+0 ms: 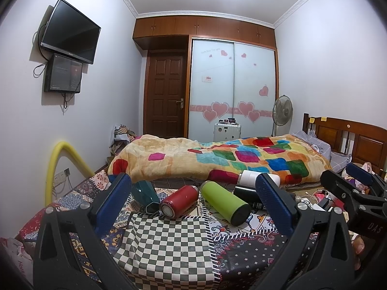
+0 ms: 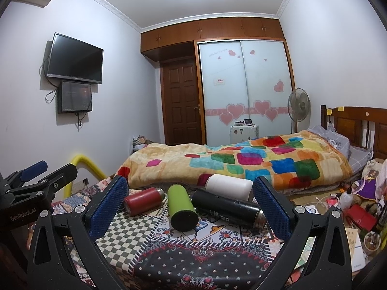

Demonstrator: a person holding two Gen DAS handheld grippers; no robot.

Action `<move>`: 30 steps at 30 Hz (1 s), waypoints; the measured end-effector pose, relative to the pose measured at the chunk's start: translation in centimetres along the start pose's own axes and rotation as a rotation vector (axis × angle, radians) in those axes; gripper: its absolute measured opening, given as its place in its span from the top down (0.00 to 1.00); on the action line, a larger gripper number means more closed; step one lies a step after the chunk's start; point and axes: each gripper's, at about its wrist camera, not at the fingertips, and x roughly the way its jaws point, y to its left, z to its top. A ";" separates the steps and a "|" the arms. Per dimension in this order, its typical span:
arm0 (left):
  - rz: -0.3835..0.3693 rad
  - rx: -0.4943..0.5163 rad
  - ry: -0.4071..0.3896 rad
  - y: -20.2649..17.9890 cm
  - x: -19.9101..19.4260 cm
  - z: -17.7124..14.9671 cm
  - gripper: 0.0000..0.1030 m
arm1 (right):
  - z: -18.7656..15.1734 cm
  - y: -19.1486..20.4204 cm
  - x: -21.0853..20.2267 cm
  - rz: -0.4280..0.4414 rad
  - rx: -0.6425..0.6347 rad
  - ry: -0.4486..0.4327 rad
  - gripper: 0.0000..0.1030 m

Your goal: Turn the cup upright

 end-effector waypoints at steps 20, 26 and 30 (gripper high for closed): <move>-0.016 0.027 0.293 3.8 11.0 -3.0 0.25 | -0.5 0.8 11.6 0.171 -0.167 0.339 0.17; -0.061 0.038 0.348 4.5 13.8 -3.7 0.30 | -1.8 1.8 17.3 0.204 -0.236 0.516 0.36; -0.063 0.071 0.352 4.3 15.5 -3.8 0.30 | -2.2 2.4 19.3 0.200 -0.251 0.563 0.36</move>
